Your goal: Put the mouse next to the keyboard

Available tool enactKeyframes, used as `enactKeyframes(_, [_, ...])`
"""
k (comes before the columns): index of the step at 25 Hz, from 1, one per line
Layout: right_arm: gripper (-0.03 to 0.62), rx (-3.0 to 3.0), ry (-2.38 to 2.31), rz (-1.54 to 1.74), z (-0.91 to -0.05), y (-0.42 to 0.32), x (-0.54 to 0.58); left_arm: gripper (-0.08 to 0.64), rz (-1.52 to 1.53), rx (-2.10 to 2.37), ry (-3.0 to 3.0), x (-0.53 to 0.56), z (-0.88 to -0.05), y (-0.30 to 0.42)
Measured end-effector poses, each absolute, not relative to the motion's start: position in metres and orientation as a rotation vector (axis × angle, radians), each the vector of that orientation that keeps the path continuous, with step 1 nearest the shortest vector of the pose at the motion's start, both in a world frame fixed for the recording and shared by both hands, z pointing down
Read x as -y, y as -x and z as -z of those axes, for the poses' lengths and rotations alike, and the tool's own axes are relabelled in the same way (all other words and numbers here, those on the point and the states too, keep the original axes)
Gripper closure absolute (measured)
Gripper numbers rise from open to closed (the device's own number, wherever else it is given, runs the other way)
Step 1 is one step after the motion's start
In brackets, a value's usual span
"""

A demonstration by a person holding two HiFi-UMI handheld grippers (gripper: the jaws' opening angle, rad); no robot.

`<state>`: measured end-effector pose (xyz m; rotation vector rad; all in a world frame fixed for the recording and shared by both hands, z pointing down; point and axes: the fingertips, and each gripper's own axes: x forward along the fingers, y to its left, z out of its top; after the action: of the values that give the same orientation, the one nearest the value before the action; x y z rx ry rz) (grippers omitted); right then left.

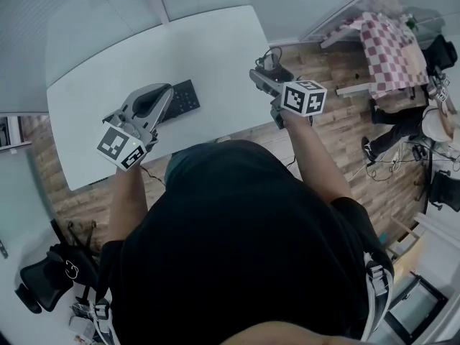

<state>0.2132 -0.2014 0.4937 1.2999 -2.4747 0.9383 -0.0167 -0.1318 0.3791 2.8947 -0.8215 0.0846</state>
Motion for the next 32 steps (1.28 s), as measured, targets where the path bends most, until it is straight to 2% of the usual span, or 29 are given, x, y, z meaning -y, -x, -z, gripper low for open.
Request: enactKeyframes(32, [0.189, 2.214, -1.170, -1.058, -0.630, -0.184, 0.231, 0.537, -0.124, 0.896, -2.788, 0.164, -0.414, 0.060])
